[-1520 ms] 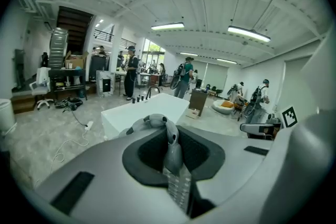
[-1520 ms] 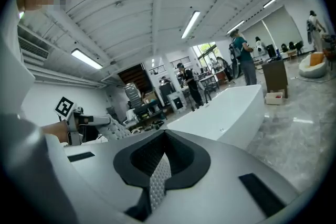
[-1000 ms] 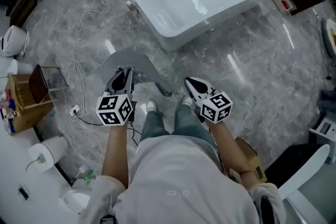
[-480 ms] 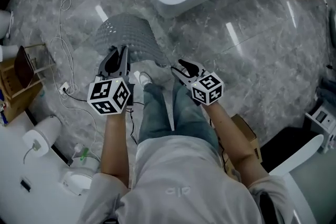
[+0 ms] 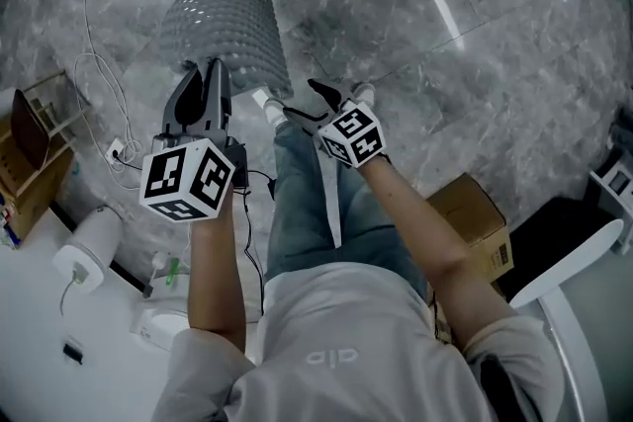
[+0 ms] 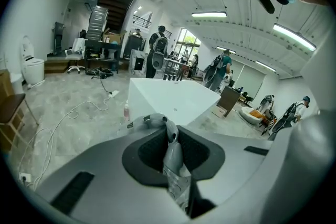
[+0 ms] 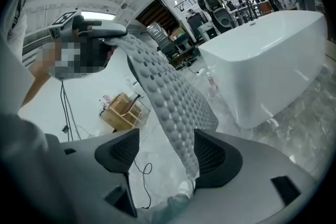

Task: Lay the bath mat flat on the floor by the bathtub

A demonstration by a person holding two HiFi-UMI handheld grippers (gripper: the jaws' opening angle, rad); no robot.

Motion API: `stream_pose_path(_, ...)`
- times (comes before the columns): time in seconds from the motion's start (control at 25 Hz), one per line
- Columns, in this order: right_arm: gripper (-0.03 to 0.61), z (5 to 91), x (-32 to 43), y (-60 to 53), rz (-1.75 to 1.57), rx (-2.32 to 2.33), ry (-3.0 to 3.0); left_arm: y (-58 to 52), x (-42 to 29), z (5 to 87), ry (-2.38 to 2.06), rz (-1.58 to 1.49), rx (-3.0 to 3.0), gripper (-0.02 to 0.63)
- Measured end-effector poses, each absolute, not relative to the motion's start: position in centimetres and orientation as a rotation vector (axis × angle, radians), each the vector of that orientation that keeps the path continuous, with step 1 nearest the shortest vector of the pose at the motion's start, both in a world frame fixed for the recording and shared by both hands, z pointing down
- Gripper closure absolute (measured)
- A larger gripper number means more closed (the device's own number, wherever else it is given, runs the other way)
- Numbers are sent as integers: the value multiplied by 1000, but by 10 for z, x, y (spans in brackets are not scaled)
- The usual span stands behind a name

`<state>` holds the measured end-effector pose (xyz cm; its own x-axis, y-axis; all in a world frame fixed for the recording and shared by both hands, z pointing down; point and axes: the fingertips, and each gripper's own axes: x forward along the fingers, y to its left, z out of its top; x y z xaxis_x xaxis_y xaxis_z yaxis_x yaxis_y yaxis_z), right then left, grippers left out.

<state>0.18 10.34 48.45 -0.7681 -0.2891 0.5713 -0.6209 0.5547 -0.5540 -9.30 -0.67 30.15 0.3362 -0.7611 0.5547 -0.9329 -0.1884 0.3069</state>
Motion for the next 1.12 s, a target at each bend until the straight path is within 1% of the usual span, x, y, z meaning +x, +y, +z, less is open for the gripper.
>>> stream_pose_path(0.16,242,538,-26,106,1112,768,-2322,-4,-106,325,-1465,372,2002,558)
stream_pose_path(0.36,242,616,-49,110,1264,821,-2219,0,-129,350,-1471,330,1978,558)
stream_pose_path(0.48,241,655,-66,117,1268,808,-2182,1,-138,364,-1482,329,1966,558)
stream_pose_path(0.76,255,735,-80,122,1345,934,-2047,10,-169,396,-1457,362,1951,558)
stream_pose_path(0.84,278,750,-85,123,1359,950,-2040,15,-178,405,-1451,380,1951,558)
stream_pose_path(0.92,357,759,-86,119,1360,992,-2040,20,-185,415,-1450,400,1952,558)
stream_pose_path(1.0,464,765,-86,113,1353,1041,-2044,24,-192,424,-1452,423,1956,560)
stream_pose_path(1.04,497,766,-86,111,1347,1061,-2043,26,-195,427,-1452,434,1959,560)
stream_pose_path(1.12,522,767,-81,107,1324,1101,-2034,29,-204,432,-1450,453,1961,560)
